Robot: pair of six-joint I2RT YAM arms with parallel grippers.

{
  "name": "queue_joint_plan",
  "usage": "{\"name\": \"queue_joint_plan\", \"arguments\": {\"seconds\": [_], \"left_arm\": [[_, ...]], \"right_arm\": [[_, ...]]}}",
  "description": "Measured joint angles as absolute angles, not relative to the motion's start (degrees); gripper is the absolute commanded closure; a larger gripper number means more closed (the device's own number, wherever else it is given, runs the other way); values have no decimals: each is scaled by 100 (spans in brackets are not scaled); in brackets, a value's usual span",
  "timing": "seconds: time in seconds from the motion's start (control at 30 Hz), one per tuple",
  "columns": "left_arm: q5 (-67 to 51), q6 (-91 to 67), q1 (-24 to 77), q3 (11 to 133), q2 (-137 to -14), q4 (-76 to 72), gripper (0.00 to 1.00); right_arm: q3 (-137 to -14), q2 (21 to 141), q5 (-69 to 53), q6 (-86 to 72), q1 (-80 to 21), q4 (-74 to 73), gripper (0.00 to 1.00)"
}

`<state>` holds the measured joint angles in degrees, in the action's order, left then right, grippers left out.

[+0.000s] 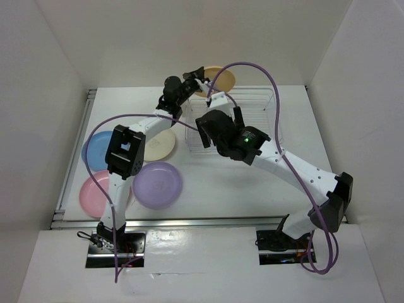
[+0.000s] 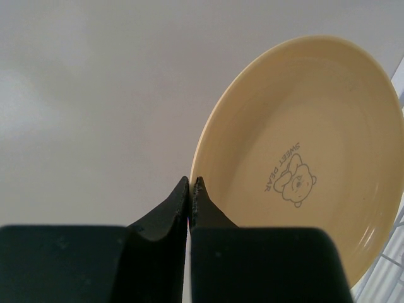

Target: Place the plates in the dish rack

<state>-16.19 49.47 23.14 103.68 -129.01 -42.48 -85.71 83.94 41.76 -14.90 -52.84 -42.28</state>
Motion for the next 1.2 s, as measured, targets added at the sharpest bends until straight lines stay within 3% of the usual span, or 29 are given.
{"name": "queue_joint_plan", "arguments": {"seconds": [0.7,0.9,1.07,1.2], "left_arm": [[-1568,4764,2314,10162,-13305,-4066,99],[-1597,4794,2318,10145,-13301,-3935,70],[-1472,4801,2383,9642,-13266,-3929,34],[-1214,4757,2493,9386,-13148,-3948,31]], "right_arm": [[-8554,8680,3964,-1129,-4998,-4180,0],[-8475,8680,3903,-1100,-4934,-4073,0],[-8337,8615,3879,-1100,-4934,-4007,0],[-8152,8499,3868,-1100,-4934,-3959,0]]}}
